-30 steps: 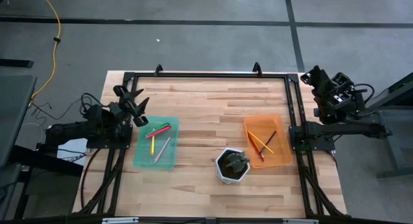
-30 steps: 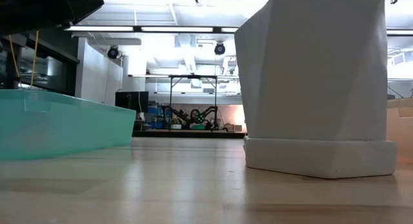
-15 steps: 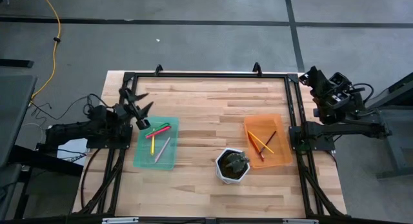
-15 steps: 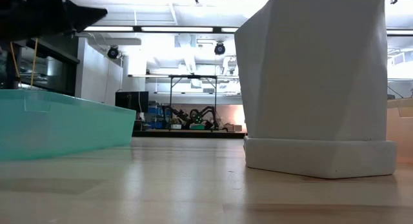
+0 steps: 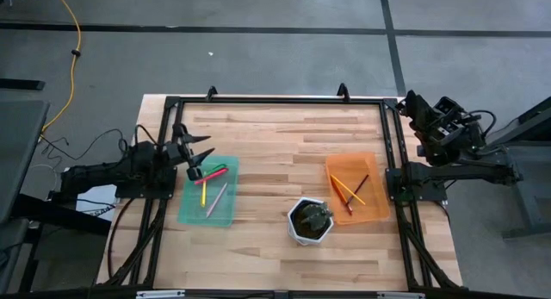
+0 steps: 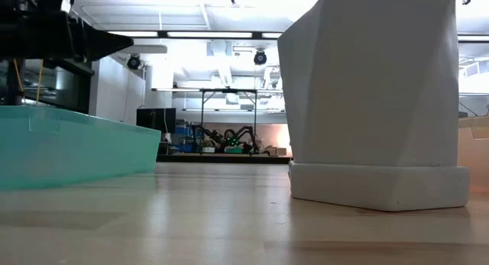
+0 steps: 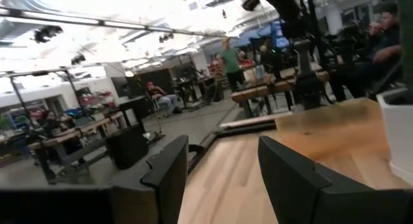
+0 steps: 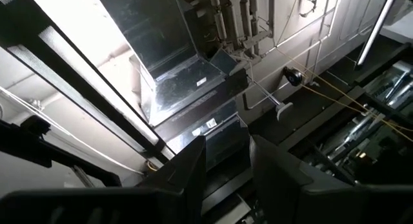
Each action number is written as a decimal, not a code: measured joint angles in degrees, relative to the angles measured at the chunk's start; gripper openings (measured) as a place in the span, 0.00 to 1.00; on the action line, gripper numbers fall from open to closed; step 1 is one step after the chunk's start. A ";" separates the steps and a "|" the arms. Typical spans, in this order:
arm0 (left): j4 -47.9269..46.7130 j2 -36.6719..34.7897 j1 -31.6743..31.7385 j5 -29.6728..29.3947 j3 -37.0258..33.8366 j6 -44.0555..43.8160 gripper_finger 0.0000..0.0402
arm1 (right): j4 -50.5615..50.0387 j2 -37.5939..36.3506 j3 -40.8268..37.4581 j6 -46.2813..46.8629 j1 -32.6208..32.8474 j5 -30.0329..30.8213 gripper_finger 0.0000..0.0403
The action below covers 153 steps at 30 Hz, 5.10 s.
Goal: Sort pens & pencils
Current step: Return to Home Position
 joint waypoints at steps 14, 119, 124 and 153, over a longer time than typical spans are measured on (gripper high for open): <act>-8.00 0.02 0.00 4.61 0.00 -2.61 0.43 | -0.64 -0.02 0.00 -0.54 -0.01 -0.36 0.28; -9.30 0.04 0.00 6.16 0.04 -7.48 0.43 | -22.57 -24.33 -28.65 -22.04 -0.01 -16.32 0.28; -9.30 0.04 0.00 6.16 0.04 -7.46 0.43 | -30.65 -24.33 -28.67 -22.74 -0.02 -14.46 0.28; -9.31 0.04 0.00 6.16 0.04 -7.48 0.44 | -48.46 -24.28 -28.69 -24.72 -0.01 -12.47 0.28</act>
